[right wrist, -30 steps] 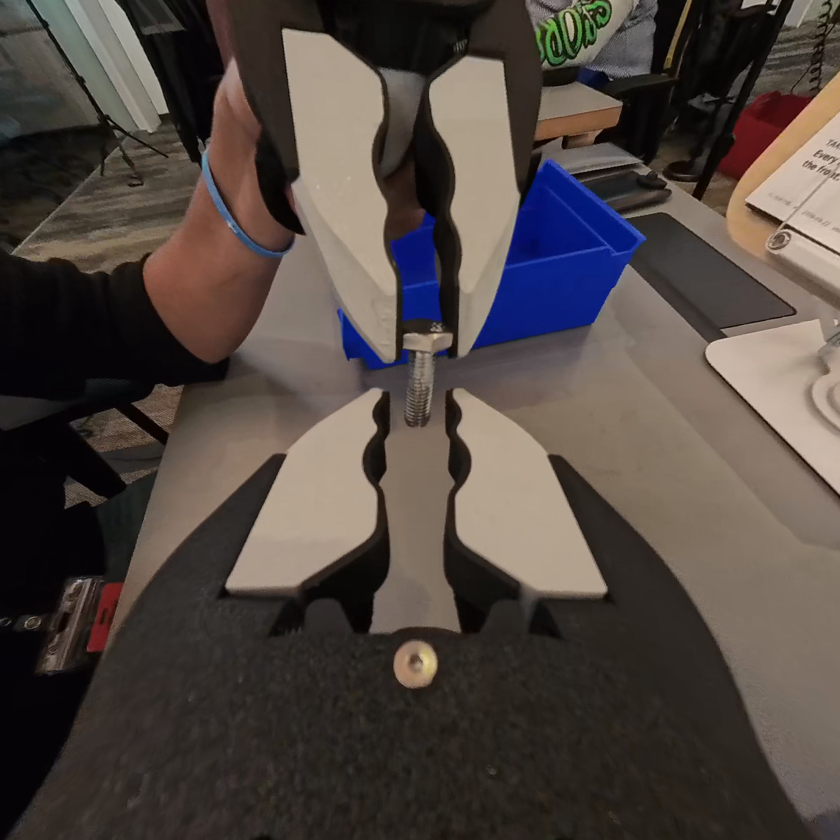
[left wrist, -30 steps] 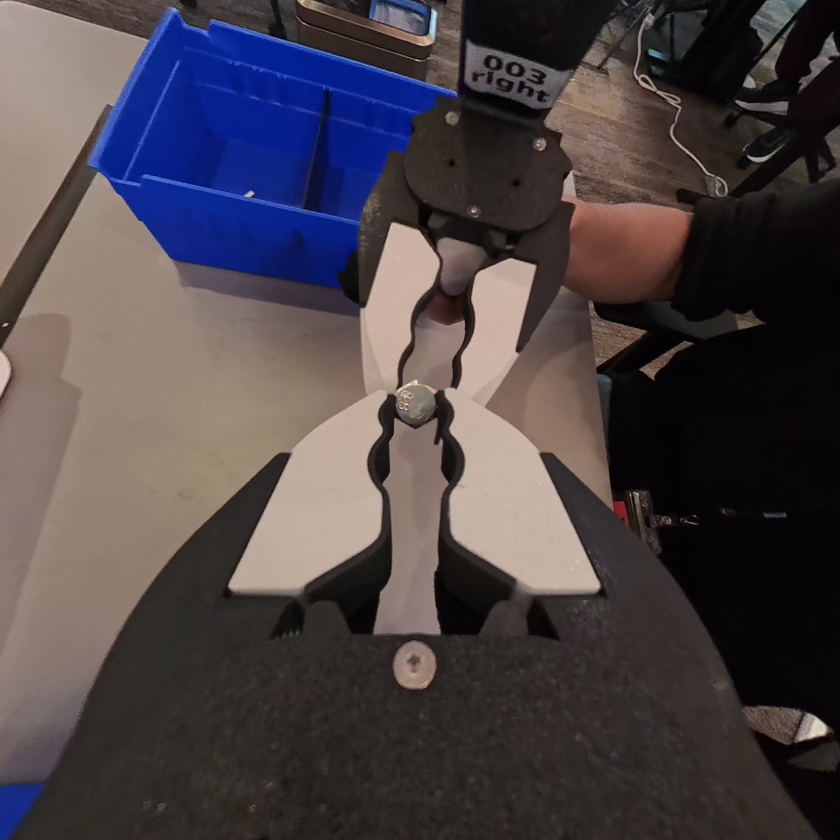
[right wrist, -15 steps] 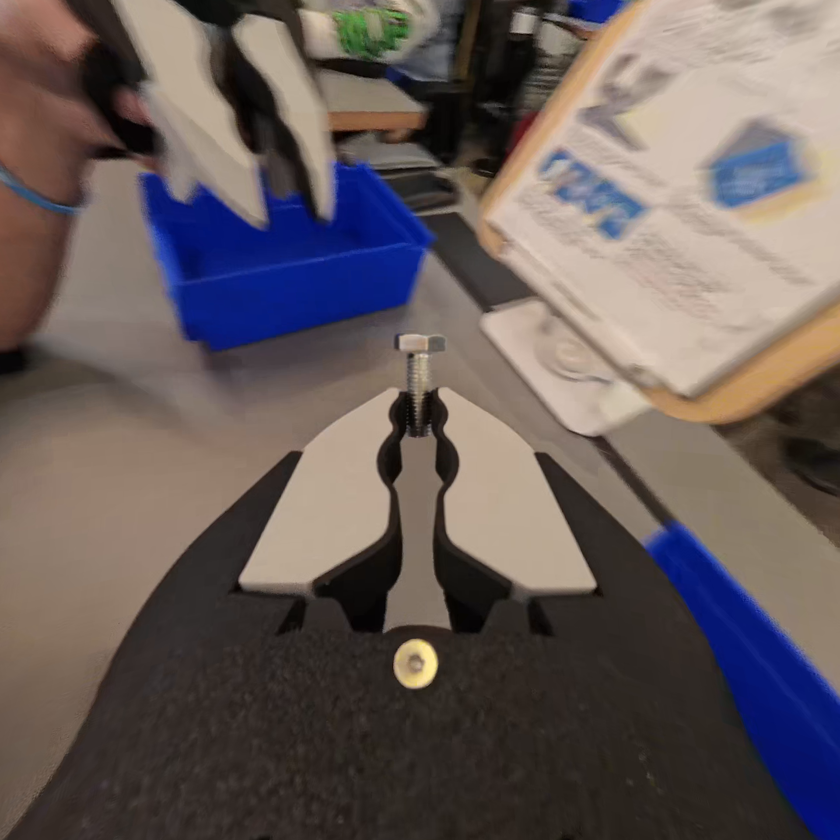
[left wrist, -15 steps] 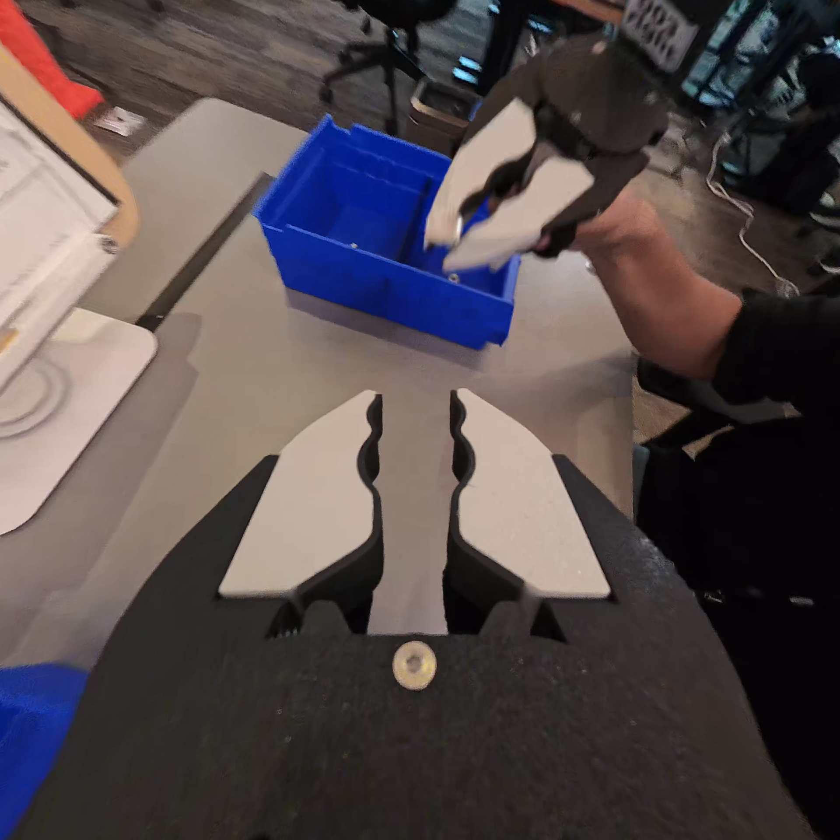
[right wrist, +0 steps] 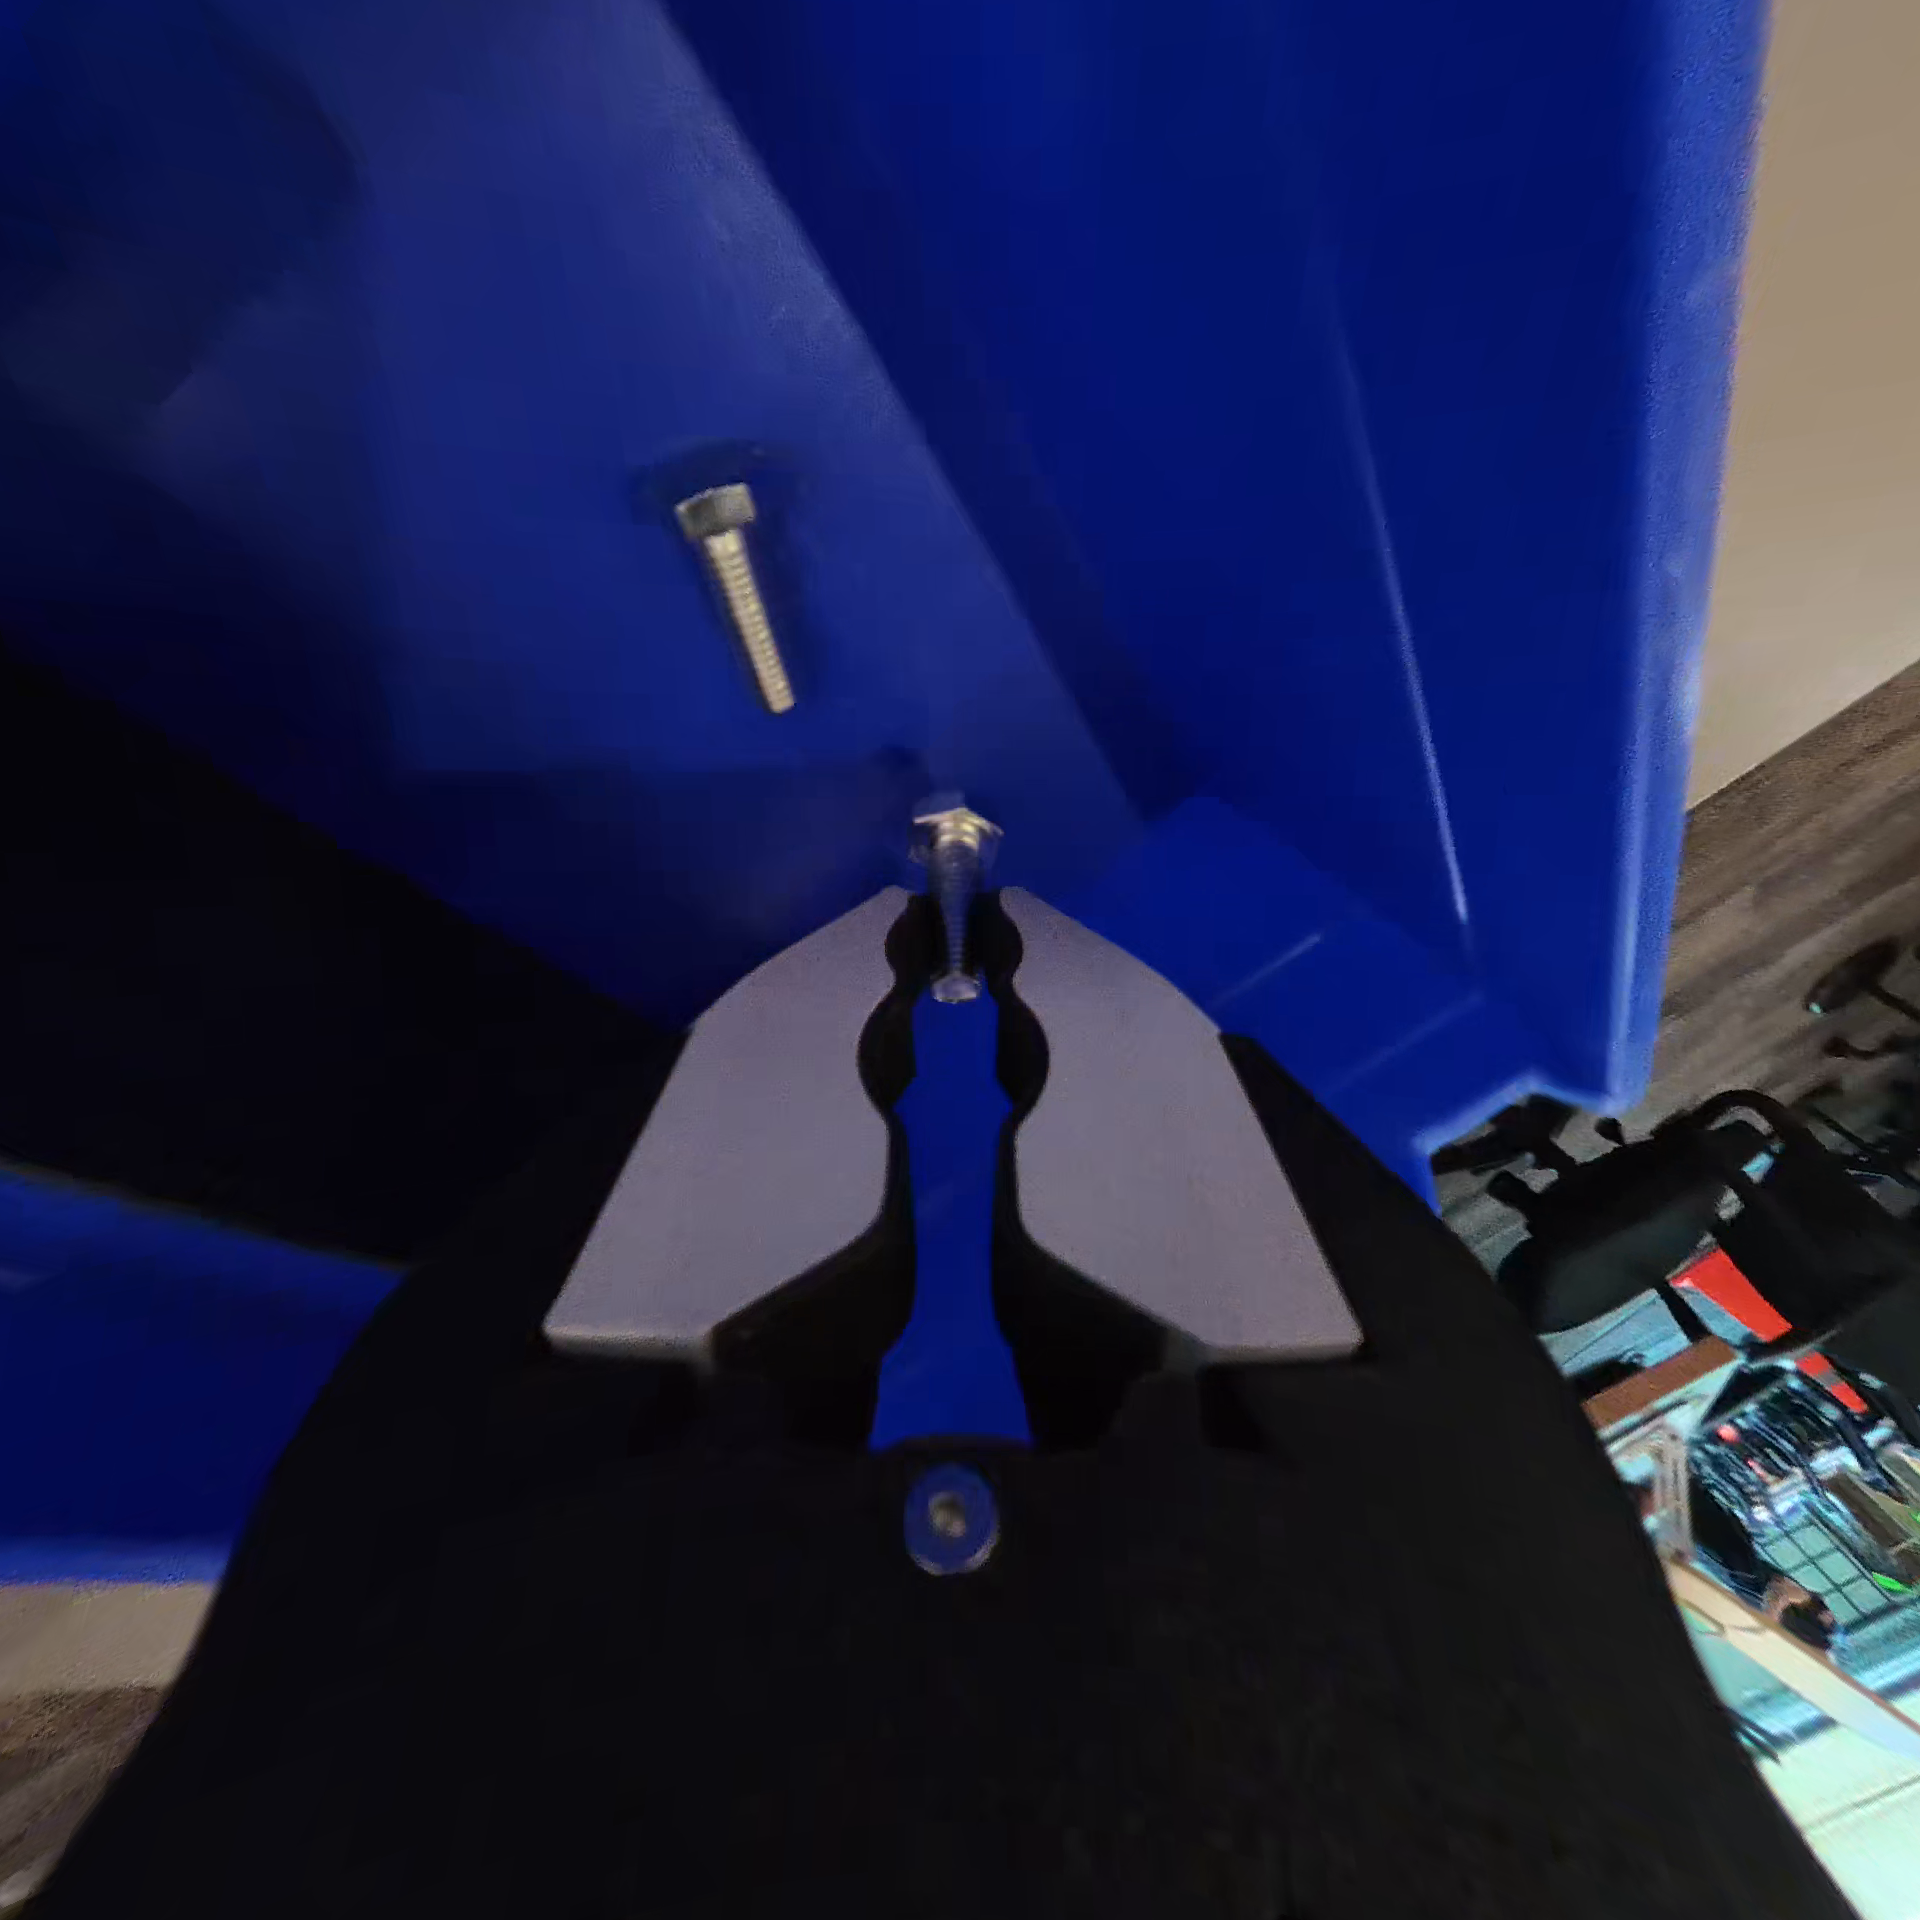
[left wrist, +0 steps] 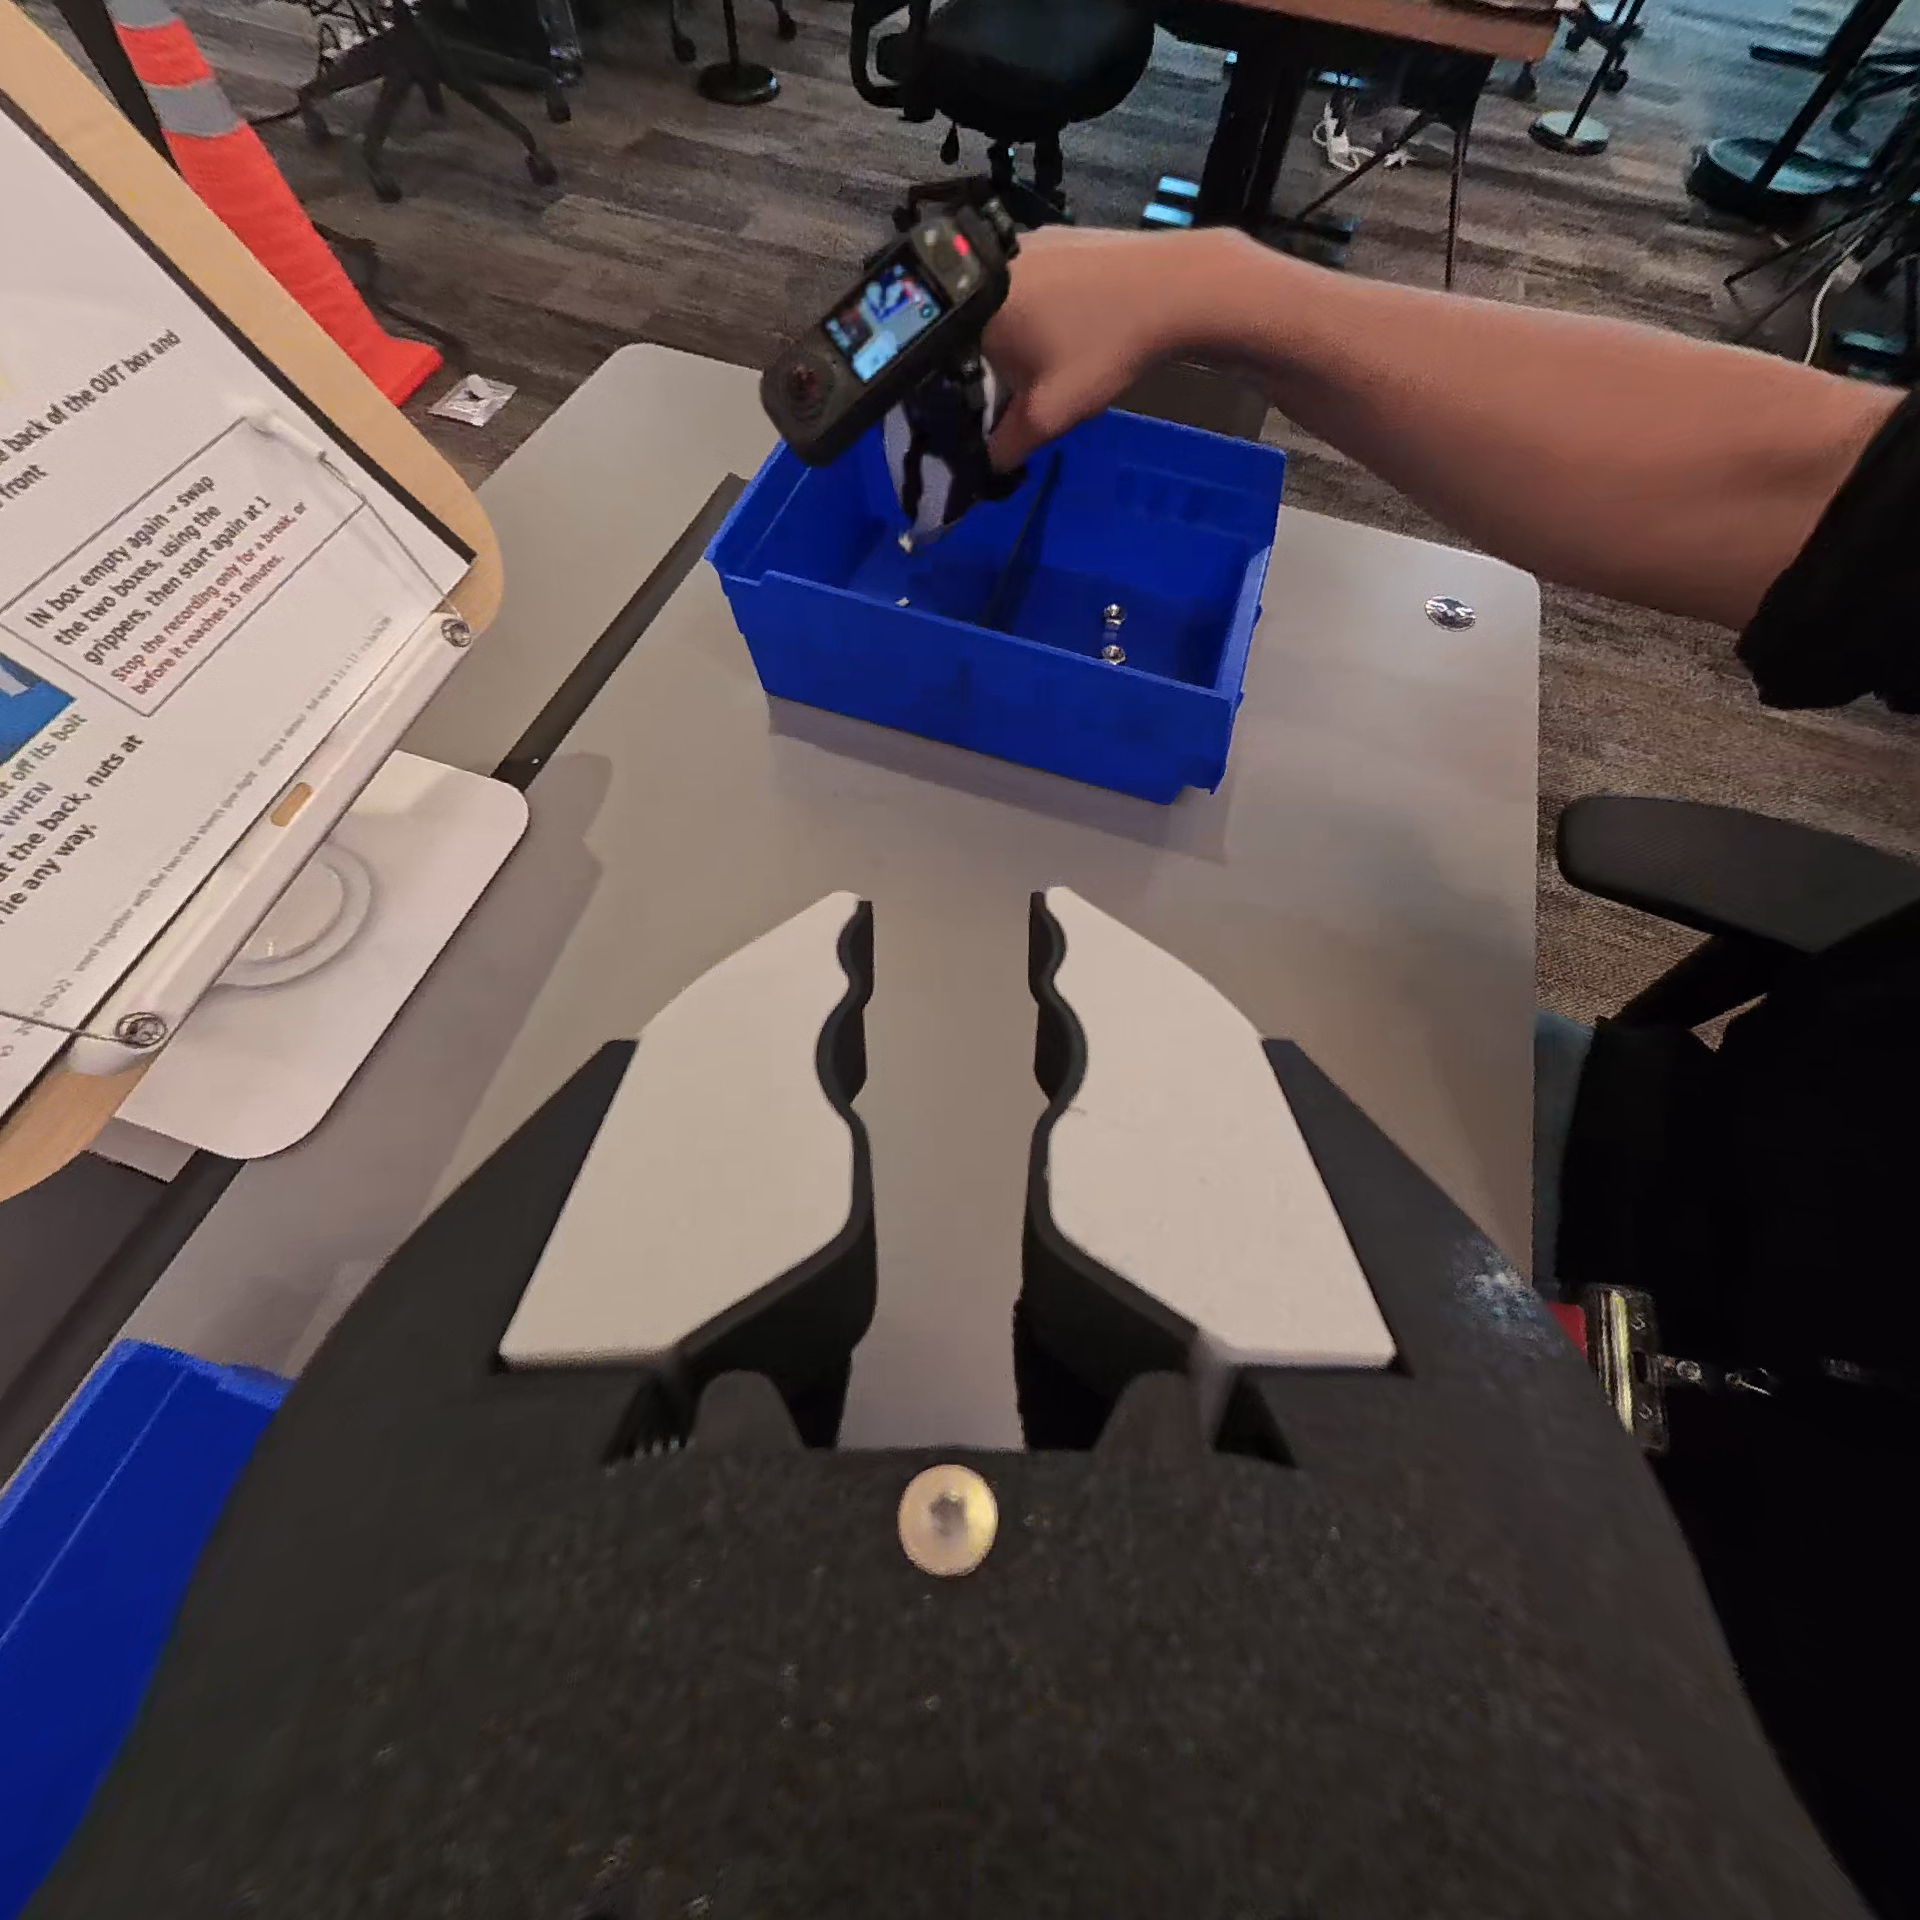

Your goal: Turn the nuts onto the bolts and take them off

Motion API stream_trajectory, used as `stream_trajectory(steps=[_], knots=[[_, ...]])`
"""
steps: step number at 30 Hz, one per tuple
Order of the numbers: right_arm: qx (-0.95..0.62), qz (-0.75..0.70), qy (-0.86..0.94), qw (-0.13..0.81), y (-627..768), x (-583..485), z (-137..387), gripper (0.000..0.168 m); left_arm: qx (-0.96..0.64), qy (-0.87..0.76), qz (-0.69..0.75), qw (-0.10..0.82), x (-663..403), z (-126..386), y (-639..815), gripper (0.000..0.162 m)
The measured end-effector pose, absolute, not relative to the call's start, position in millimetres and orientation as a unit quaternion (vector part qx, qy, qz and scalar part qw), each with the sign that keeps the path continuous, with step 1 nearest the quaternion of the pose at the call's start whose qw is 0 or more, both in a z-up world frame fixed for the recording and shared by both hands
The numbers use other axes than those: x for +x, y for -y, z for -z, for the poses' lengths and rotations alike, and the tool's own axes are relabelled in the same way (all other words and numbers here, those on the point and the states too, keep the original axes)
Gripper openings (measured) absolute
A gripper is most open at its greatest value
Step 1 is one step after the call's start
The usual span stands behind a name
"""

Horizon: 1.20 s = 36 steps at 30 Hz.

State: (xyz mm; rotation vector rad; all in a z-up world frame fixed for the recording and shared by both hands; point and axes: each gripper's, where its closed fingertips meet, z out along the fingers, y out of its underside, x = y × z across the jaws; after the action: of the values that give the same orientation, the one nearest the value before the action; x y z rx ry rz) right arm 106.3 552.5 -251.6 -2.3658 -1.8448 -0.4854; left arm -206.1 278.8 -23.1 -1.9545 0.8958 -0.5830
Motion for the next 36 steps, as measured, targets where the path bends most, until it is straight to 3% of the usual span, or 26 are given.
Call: stream_trajectory(steps=[5,11,17,23,28,31,36], knots=[[-0.771,0.164,0.613,0.053,-562,104,270,0.01,-0.782,-0.314,0.235,0.484,-216,11,-295,0.023],[-0.77,0.17,0.614,0.023,-559,114,274,0.011,-0.795,-0.31,0.25,0.457,-219,24,-300,0.023],[-0.78,0.147,0.607,0.041,-559,115,272,0.029,-0.798,-0.327,0.241,0.445,-213,31,-299,0.023],[-0.79,0.102,0.567,0.207,-549,96,192,0.032,-0.802,-0.331,0.238,0.437,-210,37,-301,0.023],[-0.729,-0.144,0.502,0.443,-467,3,106,0.032,-0.797,-0.333,0.242,0.441,-200,40,-301,0.023],[-0.683,-0.307,0.465,0.472,-395,-41,84,0.041,-0.794,-0.316,0.246,0.457,-194,47,-295,0.024],[-0.657,-0.375,0.426,0.496,-313,-49,92,0.042,-0.8,-0.207,0.2,0.527,-218,57,-255,0.031]])
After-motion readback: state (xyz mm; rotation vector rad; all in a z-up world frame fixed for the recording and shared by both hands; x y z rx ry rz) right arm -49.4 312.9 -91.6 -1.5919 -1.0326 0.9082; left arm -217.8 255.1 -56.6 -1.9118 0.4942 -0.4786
